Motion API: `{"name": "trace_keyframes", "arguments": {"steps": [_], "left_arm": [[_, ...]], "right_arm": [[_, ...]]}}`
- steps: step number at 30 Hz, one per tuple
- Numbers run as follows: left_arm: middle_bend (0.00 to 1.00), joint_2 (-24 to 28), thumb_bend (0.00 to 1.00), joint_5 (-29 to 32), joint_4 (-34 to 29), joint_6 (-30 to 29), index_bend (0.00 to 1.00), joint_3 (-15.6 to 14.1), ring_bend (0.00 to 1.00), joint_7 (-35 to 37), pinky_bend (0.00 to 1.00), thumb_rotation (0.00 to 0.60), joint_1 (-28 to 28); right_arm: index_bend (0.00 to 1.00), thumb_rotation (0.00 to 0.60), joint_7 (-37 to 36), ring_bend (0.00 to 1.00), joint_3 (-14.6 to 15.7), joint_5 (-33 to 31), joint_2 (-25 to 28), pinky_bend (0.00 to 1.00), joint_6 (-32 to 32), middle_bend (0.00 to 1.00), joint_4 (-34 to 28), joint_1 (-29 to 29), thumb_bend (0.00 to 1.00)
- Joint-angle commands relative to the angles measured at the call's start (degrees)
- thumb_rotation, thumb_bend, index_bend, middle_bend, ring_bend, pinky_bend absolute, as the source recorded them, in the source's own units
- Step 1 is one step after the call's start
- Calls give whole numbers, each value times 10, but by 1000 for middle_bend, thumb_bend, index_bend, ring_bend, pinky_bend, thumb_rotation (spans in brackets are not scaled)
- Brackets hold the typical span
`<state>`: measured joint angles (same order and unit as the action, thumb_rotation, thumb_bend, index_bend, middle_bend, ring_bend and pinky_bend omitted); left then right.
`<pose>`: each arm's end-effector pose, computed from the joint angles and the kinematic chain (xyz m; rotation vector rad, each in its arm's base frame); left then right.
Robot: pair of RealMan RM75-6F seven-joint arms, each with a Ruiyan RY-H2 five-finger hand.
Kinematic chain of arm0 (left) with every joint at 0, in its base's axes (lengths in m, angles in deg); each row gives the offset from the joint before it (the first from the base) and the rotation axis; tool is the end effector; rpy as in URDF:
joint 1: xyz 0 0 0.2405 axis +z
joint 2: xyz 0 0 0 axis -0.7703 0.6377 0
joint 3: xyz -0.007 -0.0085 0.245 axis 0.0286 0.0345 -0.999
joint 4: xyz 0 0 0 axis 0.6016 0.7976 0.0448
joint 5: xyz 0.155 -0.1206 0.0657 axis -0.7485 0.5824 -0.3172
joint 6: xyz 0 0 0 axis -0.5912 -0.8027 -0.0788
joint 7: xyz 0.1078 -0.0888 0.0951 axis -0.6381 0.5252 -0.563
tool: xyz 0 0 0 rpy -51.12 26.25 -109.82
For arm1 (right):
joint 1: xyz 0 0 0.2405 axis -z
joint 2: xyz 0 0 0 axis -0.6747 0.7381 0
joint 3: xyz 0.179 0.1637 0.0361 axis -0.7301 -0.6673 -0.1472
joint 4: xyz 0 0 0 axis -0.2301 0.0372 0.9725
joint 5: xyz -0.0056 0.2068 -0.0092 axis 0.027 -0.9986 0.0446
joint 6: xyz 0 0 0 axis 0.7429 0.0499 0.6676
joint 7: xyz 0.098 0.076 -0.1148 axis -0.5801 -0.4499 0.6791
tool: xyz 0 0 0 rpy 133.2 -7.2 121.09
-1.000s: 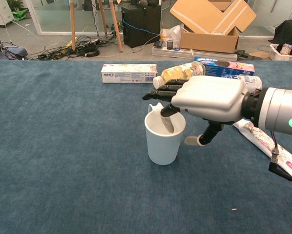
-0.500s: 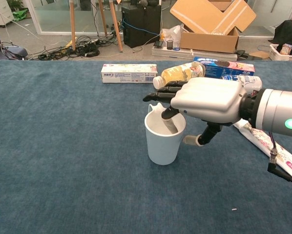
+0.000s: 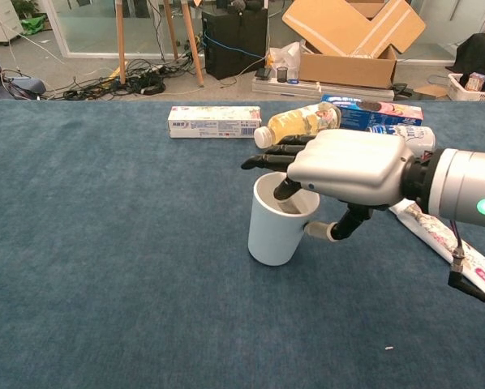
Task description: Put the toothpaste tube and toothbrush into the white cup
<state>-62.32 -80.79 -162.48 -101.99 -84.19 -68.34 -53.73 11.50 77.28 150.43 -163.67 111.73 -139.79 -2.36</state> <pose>-0.3157 0.1980 0.1629 -1.3410 -0.8459 -0.7968 -0.1069 -0.3036 -0.0344 2.3511 -0.3276 0.8268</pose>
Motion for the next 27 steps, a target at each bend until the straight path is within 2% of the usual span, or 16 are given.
{"name": "trace_keyframes", "arguments": {"steps": [1,14,27], "left_arm": [[437,0,0,0,0,0,691,0,386,0,341,600,0],[437,0,0,4,2,4,691,1,386,-1,340,600,-1],[437,-3,0,6,3,7,691,0,386,-7,341,600,-2]], "right_arm": [[622,600,0,0,1,-1,0,64,1,0,1,0,347],[646,600,10,0,3,-3,13,64,13,0,-11,3,347],[657,600,81,0,17,10,73,64,57,0,-68,31,348]]}}
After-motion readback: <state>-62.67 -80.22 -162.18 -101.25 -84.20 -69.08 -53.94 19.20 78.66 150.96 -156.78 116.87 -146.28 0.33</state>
